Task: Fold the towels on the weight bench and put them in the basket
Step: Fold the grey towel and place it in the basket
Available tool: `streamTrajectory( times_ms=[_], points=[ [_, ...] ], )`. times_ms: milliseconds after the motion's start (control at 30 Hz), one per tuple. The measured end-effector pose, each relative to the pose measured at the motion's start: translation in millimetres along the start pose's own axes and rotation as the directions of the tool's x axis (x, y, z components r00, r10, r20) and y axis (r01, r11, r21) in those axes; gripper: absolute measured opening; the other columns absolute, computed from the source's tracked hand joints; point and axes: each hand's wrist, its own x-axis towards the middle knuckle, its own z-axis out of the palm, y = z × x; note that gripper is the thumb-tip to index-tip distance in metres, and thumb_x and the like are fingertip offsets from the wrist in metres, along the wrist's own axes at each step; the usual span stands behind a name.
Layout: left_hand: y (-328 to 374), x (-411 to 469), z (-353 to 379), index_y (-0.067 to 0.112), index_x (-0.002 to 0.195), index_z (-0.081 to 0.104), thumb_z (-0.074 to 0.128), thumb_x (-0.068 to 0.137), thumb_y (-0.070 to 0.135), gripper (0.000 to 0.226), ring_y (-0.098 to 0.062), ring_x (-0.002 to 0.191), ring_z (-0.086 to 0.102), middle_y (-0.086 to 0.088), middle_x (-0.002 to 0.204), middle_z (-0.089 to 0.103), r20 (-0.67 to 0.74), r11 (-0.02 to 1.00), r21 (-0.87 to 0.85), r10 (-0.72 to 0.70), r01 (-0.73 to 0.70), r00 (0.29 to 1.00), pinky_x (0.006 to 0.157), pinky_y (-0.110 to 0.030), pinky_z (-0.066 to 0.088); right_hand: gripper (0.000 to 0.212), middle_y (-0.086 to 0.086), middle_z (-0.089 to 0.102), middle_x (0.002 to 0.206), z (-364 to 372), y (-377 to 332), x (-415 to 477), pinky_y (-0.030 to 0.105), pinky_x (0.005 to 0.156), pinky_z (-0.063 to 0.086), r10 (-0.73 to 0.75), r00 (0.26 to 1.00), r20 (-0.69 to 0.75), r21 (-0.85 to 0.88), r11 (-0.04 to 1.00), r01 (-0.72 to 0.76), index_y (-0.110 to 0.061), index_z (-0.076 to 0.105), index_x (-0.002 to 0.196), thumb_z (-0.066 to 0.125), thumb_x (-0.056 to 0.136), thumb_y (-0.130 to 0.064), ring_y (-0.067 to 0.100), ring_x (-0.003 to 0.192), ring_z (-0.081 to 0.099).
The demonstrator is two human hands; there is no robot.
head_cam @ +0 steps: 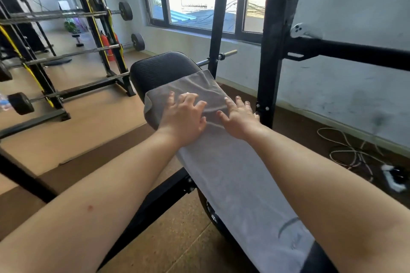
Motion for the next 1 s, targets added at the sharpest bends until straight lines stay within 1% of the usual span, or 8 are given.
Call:
streamTrajectory(
  times_ms=[100, 400, 467, 567, 667, 767, 933, 1000],
  points=[
    [33.1, -17.7, -4.8, 0.025, 0.142, 0.053, 0.051, 0.097, 0.042, 0.048, -0.027, 0.146, 0.034, -0.006, 0.154, 0.043, 0.033, 0.998, -0.06, 0.033, -0.031, 0.999, 0.124, -0.053, 0.015, 0.069, -0.001, -0.006, 0.173, 0.4, 28.4, -33.9, 0.061, 0.124, 0.009, 0.034, 0.999, 0.031, -0.002, 0.999, -0.034, -0.039, 0.005, 0.163, 0.034, 0.104, -0.061, 0.027, 0.159, -0.007],
    [121.7, -81.9, 13.5, 0.028, 0.14, 0.05, 0.049, 0.097, 0.043, 0.046, -0.027, 0.133, 0.045, -0.003, 0.144, 0.048, 0.259, 0.993, -0.071, 0.107, -0.091, 0.96, 0.114, -0.045, 0.031, 0.073, 0.006, 0.005, 0.172, 11.9, 126.3, -129.2, 0.046, 0.127, 0.014, 0.094, 0.987, 0.131, 0.006, 0.995, -0.096, -0.031, 0.009, 0.165, 0.041, 0.104, -0.055, 0.032, 0.158, 0.007],
    [143.3, -103.2, 23.6, 0.026, 0.14, 0.05, 0.048, 0.096, 0.045, 0.047, -0.029, 0.137, 0.041, -0.006, 0.147, 0.045, 0.319, 0.983, -0.056, 0.183, -0.174, 0.93, 0.116, -0.049, 0.028, 0.073, 0.006, 0.009, 0.172, 19.8, 151.9, -145.4, 0.045, 0.126, 0.019, 0.126, 0.977, 0.174, 0.02, 0.991, -0.132, -0.03, 0.011, 0.165, 0.043, 0.104, -0.054, 0.03, 0.157, 0.013],
    [172.9, -133.1, 42.9, 0.023, 0.139, 0.051, 0.047, 0.094, 0.049, 0.052, -0.033, 0.148, 0.025, -0.012, 0.158, 0.032, 0.382, 0.929, -0.002, 0.344, -0.371, 0.858, 0.122, -0.056, 0.014, 0.071, 0.006, 0.005, 0.173, 35.7, 188.7, -166.4, 0.046, 0.125, 0.024, 0.201, 0.942, 0.268, 0.011, 0.977, -0.212, -0.033, 0.009, 0.164, 0.042, 0.104, -0.053, 0.031, 0.156, 0.017],
    [192.1, -147.3, 55.1, 0.022, 0.142, 0.049, 0.044, 0.097, 0.048, 0.052, -0.033, 0.152, 0.017, -0.014, 0.162, 0.026, 0.377, 0.883, -0.012, 0.438, -0.469, 0.816, 0.121, -0.058, 0.007, 0.07, 0.003, 0.0, 0.173, 43.2, 213.2, -178.1, 0.048, 0.126, 0.019, 0.219, 0.939, 0.264, -0.018, 0.975, -0.222, -0.037, 0.007, 0.163, 0.043, 0.104, -0.051, 0.032, 0.158, 0.011],
    [203.8, -159.6, 59.1, 0.023, 0.142, 0.05, 0.04, 0.101, 0.046, 0.048, -0.033, 0.153, 0.016, -0.014, 0.163, 0.026, 0.38, 0.853, -0.04, 0.494, -0.52, 0.782, 0.122, -0.06, 0.007, 0.071, 0.007, 0.0, 0.173, 45.0, 230.9, -182.0, 0.048, 0.127, 0.019, 0.231, 0.939, 0.257, 0.029, 0.969, -0.246, -0.035, 0.009, 0.164, 0.044, 0.104, -0.049, 0.034, 0.157, 0.01],
    [211.1, -183.5, 80.4, 0.028, 0.122, 0.066, 0.05, 0.096, 0.04, 0.033, -0.03, 0.138, 0.046, -0.007, 0.141, 0.054, 0.228, 0.72, -0.092, 0.688, -0.688, 0.689, 0.118, -0.06, 0.025, 0.07, 0.014, 0.01, 0.17, 54.6, 258.5, -181.2, 0.051, 0.124, 0.022, 0.333, 0.921, 0.201, 0.061, 0.934, -0.352, -0.034, 0.012, 0.163, 0.044, 0.103, -0.049, 0.04, 0.154, 0.016],
    [210.3, -191.3, 88.4, 0.031, 0.126, 0.063, 0.051, 0.095, 0.047, 0.037, -0.027, 0.137, 0.045, -0.004, 0.139, 0.053, 0.183, 0.658, -0.137, 0.752, -0.741, 0.634, 0.119, -0.057, 0.022, 0.068, 0.018, 0.015, 0.168, 56.6, 265.8, -182.4, 0.053, 0.121, 0.028, 0.405, 0.896, 0.184, 0.091, 0.9, -0.426, -0.034, 0.014, 0.162, 0.043, 0.103, -0.049, 0.043, 0.151, 0.022]
  ],
)
